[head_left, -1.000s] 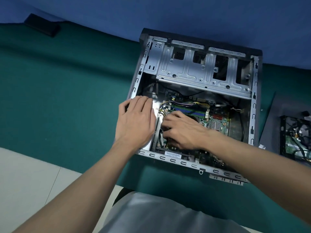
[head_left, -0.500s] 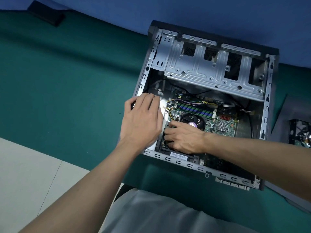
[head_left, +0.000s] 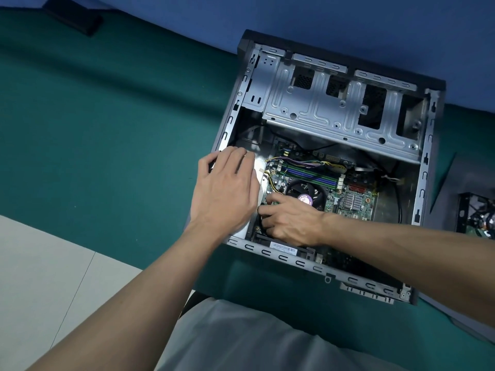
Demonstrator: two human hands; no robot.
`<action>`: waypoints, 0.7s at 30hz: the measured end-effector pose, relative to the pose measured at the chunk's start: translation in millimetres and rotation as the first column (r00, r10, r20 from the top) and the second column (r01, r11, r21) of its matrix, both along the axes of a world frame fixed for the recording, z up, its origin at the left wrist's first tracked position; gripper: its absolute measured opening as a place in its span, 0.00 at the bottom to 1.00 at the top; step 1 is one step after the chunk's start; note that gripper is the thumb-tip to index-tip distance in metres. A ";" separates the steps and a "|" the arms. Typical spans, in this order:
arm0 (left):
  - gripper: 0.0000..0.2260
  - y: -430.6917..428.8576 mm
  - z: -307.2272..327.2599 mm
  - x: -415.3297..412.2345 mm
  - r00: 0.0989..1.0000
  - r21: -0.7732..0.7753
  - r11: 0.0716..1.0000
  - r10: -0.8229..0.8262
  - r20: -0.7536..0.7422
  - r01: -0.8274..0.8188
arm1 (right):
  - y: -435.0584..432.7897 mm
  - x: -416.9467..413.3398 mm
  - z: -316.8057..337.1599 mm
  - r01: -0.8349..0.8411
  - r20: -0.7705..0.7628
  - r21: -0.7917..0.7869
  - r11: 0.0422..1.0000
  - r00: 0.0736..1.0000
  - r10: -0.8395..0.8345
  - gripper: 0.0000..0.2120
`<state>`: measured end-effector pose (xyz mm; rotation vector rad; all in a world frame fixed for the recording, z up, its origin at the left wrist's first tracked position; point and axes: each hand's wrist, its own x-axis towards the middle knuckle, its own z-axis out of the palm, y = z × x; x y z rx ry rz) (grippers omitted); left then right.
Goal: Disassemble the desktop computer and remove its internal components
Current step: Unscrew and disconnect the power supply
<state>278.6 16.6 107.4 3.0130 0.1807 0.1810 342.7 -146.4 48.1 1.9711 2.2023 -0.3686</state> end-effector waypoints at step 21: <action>0.13 1.0 -1.9 -0.4 1.000 0.003 1.000 0.004 0.014 -0.004 | 2.5 -3.4 1.9 0.123 -0.111 -0.013 0.992 0.986 -0.124 0.13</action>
